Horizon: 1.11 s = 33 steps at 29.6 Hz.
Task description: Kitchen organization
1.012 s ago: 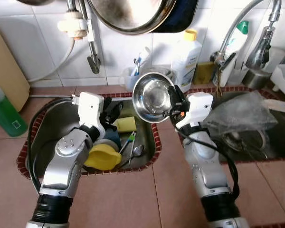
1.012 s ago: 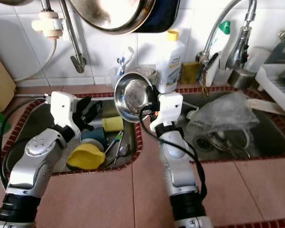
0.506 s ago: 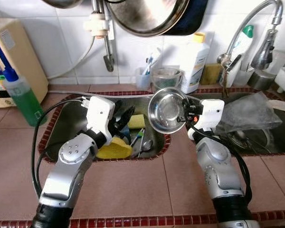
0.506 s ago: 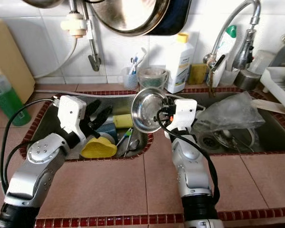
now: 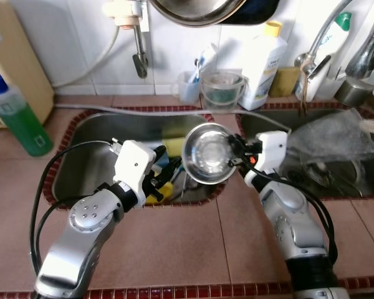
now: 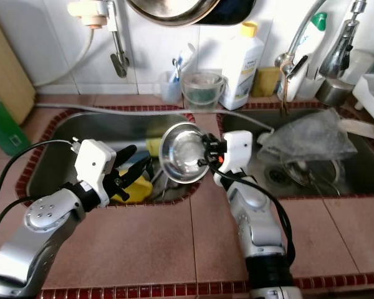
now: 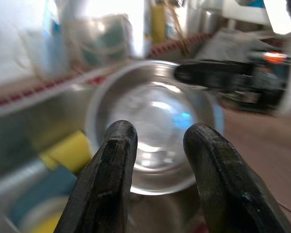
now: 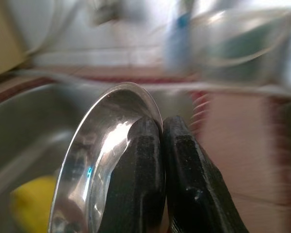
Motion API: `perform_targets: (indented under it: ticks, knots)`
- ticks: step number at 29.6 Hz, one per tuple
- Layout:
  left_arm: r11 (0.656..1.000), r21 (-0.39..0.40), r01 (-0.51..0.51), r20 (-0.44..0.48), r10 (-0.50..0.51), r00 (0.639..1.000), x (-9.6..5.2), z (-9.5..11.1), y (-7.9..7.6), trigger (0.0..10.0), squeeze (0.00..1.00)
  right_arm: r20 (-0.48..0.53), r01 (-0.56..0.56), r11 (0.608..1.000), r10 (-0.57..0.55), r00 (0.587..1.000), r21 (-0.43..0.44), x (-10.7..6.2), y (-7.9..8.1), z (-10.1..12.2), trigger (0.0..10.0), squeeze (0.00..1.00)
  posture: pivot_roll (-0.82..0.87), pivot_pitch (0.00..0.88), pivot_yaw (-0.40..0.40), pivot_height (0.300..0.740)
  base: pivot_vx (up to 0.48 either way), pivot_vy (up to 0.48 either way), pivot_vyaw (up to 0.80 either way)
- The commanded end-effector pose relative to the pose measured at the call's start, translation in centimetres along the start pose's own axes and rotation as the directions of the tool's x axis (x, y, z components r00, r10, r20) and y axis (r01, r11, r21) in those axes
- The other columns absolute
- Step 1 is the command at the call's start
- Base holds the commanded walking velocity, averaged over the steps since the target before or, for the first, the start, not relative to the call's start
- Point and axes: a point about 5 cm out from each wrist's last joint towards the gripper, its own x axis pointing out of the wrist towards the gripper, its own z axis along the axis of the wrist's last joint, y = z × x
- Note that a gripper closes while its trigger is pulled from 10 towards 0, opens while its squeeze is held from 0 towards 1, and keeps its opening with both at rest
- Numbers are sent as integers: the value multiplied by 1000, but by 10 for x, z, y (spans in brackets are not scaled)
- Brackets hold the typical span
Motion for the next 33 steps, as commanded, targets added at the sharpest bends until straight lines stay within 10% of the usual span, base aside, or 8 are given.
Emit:
perform_targets:
  ticks: [1,24,25,33]
  knots:
    - [999,1,32,4,-32,999,-3,6,-6,10000,0,33,-81,997,81,996,-3,6,9,13,10000,0,42,247,-14,740,0,0,0]
    - [996,-69,57,-2,-57,998,-16,19,-23,10000,0,-23,-303,952,304,952,51,30,10,21,10000,0,70,316,-36,740,0,0,0]
    - [996,-70,55,-2,-56,998,-15,21,-22,10000,0,-24,-309,949,311,950,60,31,9,21,10000,1000,70,315,-37,740,0,0,0]
    - [996,-78,46,-1,-46,999,-15,22,-20,10000,0,-12,-339,938,341,940,78,34,8,21,10000,1000,73,312,-42,740,0,0,0]
